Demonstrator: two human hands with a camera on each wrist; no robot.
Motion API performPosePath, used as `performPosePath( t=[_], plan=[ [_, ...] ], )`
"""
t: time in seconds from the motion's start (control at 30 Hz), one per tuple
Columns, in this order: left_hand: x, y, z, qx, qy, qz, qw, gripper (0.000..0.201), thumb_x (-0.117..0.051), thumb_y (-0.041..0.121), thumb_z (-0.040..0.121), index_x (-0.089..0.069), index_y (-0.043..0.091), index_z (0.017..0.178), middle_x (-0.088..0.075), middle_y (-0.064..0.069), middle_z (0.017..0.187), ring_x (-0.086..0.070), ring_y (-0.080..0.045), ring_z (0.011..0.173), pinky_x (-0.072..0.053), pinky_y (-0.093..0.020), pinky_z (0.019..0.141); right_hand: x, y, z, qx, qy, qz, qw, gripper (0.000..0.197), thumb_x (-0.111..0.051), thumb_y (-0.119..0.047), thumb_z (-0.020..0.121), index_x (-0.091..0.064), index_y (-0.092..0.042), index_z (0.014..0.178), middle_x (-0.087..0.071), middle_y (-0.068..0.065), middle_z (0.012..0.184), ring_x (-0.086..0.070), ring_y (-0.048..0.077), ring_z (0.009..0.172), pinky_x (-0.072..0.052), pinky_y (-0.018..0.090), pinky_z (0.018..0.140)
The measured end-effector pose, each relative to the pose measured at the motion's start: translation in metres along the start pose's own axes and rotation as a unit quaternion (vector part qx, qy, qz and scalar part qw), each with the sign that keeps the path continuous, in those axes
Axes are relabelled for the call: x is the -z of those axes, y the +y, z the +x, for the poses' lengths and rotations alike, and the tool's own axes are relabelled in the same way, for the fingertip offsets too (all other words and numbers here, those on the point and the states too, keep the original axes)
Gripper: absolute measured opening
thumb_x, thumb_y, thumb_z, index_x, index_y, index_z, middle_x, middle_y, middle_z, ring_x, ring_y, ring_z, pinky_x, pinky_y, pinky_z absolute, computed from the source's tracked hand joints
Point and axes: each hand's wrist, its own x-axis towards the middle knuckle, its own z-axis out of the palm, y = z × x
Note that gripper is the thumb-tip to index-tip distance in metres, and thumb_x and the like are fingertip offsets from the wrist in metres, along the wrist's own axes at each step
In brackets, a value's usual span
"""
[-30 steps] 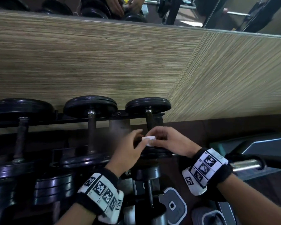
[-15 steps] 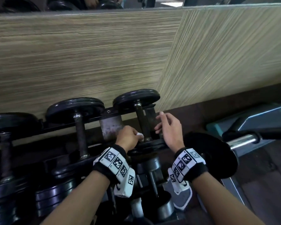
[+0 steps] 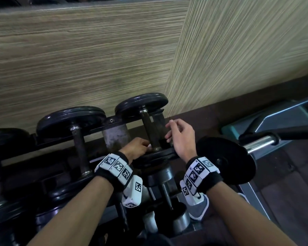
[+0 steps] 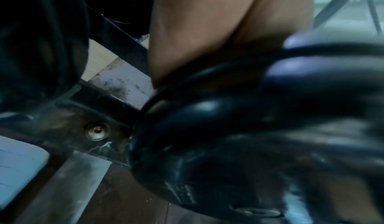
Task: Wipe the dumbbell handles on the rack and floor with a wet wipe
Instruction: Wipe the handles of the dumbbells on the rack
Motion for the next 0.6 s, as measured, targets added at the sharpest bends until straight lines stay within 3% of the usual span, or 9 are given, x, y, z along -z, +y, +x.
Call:
performPosePath(
  t=[0.17, 0.27, 0.33, 0.4, 0.43, 0.5, 0.6],
  plan=[
    [0.006, -0.006, -0.01, -0.026, 0.044, 0.022, 0.998, 0.013, -0.065, 0.016, 0.095, -0.072, 0.015, 0.084, -0.069, -0.002, 0.081, -0.059, -0.008, 0.069, -0.045, -0.015, 0.062, 0.001, 0.0, -0.001, 0.001, -0.003, -0.009, 1.0, 0.025, -0.053, -0.021, 0.099, -0.068, -0.019, 0.079, -0.065, 0.003, 0.057, -0.06, 0.016, 0.052, -0.052, 0.036, 0.063],
    [0.009, -0.001, -0.015, -0.044, 0.035, 0.052, 0.997, 0.012, -0.065, 0.02, 0.095, -0.076, 0.015, 0.096, -0.074, -0.001, 0.09, -0.065, -0.014, 0.082, -0.05, -0.027, 0.077, 0.002, 0.0, 0.0, 0.006, -0.007, -0.016, 1.0, 0.023, -0.053, -0.018, 0.098, -0.068, -0.018, 0.08, -0.066, 0.005, 0.058, -0.06, 0.017, 0.052, -0.052, 0.036, 0.061],
    [0.013, 0.003, -0.016, -0.037, 0.033, 0.088, 0.995, 0.014, -0.064, 0.02, 0.095, -0.076, 0.012, 0.098, -0.069, 0.001, 0.086, -0.061, -0.014, 0.08, -0.046, -0.026, 0.069, 0.002, 0.0, -0.002, 0.01, -0.008, -0.019, 1.0, 0.023, -0.053, -0.017, 0.097, -0.069, -0.018, 0.08, -0.066, 0.005, 0.058, -0.06, 0.017, 0.052, -0.053, 0.038, 0.061],
    [0.017, 0.005, -0.014, -0.008, 0.053, 0.136, 0.989, 0.016, -0.061, 0.016, 0.095, -0.072, 0.011, 0.083, -0.061, 0.001, 0.075, -0.056, -0.013, 0.075, -0.038, -0.022, 0.059, 0.002, -0.001, -0.002, 0.012, -0.009, -0.022, 1.0, 0.023, -0.053, -0.016, 0.097, -0.069, -0.018, 0.08, -0.067, 0.004, 0.058, -0.061, 0.017, 0.053, -0.054, 0.041, 0.063],
    [0.018, 0.003, -0.013, 0.013, 0.074, 0.154, 0.985, 0.021, -0.059, 0.014, 0.096, -0.067, 0.012, 0.076, -0.058, 0.002, 0.072, -0.055, -0.014, 0.075, -0.037, -0.022, 0.057, 0.002, -0.001, -0.002, 0.011, -0.009, -0.022, 1.0, 0.023, -0.053, -0.016, 0.096, -0.069, -0.019, 0.08, -0.067, 0.004, 0.059, -0.061, 0.017, 0.053, -0.054, 0.042, 0.064],
    [0.016, -0.002, -0.009, 0.041, 0.093, 0.167, 0.981, 0.018, -0.058, 0.016, 0.097, -0.065, 0.012, 0.081, -0.058, 0.001, 0.078, -0.055, -0.016, 0.08, -0.04, -0.023, 0.063, 0.001, 0.0, -0.001, 0.009, -0.006, -0.023, 1.0, 0.023, -0.053, -0.016, 0.096, -0.069, -0.019, 0.08, -0.067, 0.004, 0.059, -0.061, 0.017, 0.053, -0.055, 0.042, 0.064],
    [0.004, -0.002, -0.003, 0.034, 0.036, 0.031, 0.998, 0.011, -0.062, 0.015, 0.096, -0.071, 0.01, 0.091, -0.062, 0.001, 0.076, -0.056, -0.013, 0.074, -0.043, -0.02, 0.059, 0.0, -0.001, -0.002, 0.008, -0.002, -0.024, 1.0, 0.023, -0.054, -0.016, 0.096, -0.069, -0.018, 0.079, -0.067, 0.004, 0.058, -0.061, 0.016, 0.052, -0.054, 0.04, 0.062]
  ],
)
